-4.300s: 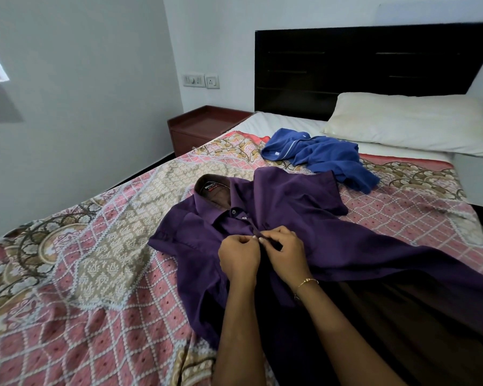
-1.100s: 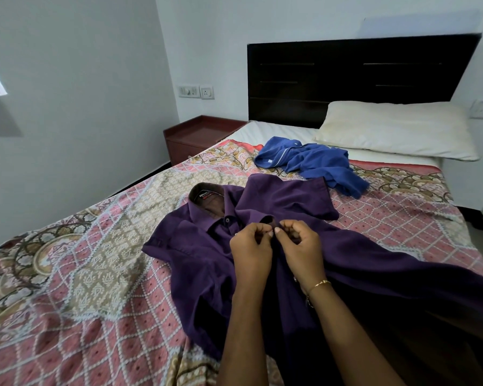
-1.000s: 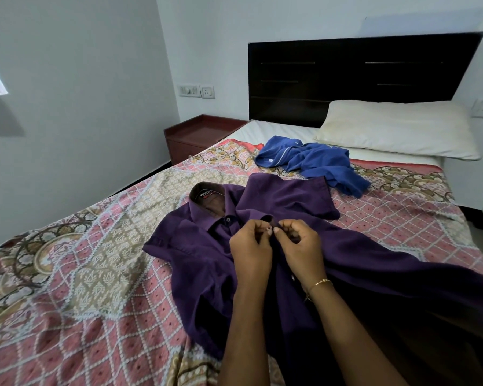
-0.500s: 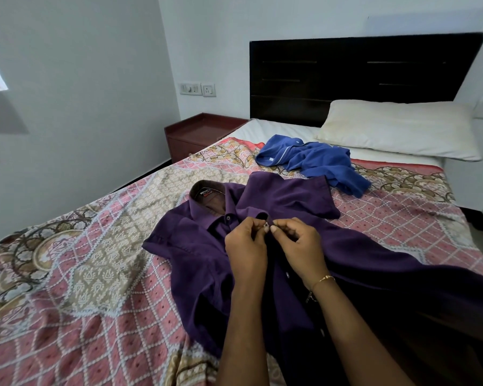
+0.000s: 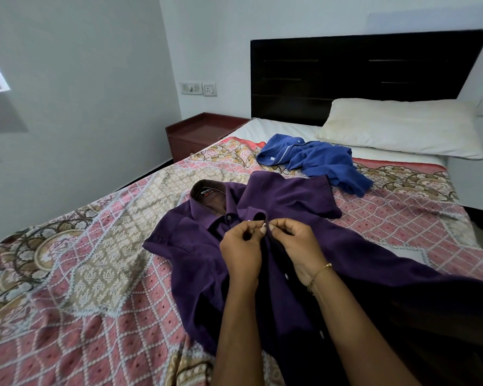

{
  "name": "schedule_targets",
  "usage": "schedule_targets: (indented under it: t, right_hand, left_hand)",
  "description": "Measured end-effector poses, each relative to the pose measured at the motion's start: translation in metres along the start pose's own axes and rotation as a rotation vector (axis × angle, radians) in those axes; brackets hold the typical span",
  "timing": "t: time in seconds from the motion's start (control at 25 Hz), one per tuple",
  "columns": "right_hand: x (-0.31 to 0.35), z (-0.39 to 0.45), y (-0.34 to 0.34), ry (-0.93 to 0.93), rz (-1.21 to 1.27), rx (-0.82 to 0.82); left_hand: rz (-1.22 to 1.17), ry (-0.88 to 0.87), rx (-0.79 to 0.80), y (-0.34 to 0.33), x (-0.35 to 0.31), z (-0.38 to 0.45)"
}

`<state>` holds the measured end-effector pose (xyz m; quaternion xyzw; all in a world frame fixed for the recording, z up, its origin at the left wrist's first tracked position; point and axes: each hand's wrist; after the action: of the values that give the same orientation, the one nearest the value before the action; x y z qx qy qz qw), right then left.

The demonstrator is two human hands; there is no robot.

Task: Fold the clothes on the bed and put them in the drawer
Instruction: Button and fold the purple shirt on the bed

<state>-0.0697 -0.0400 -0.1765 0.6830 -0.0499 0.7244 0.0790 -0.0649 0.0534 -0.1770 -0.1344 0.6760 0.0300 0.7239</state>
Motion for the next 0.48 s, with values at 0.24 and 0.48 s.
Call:
schedule_targets:
  t: [0.24, 0.48]
  right_hand:
    - [0.003, 0.009, -0.001, 0.093, -0.314, -0.07]
    - [0.008, 0.012, -0.004, 0.01, -0.329, 0.008]
  left_hand:
    - [0.009, 0.031, -0.024, -0.003, 0.002, 0.002]
    - [-0.223, 0.169, -0.044, -0.004, -0.003, 0.0]
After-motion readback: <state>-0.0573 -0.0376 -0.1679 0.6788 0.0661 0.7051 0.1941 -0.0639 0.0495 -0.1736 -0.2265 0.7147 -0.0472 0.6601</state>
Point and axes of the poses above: each hand's wrist, its own z-axis towards the middle knuckle, its own y-axis out of the back of the hand, x = y × z, and after that the axes turned 9 degrees about -z, right-handed
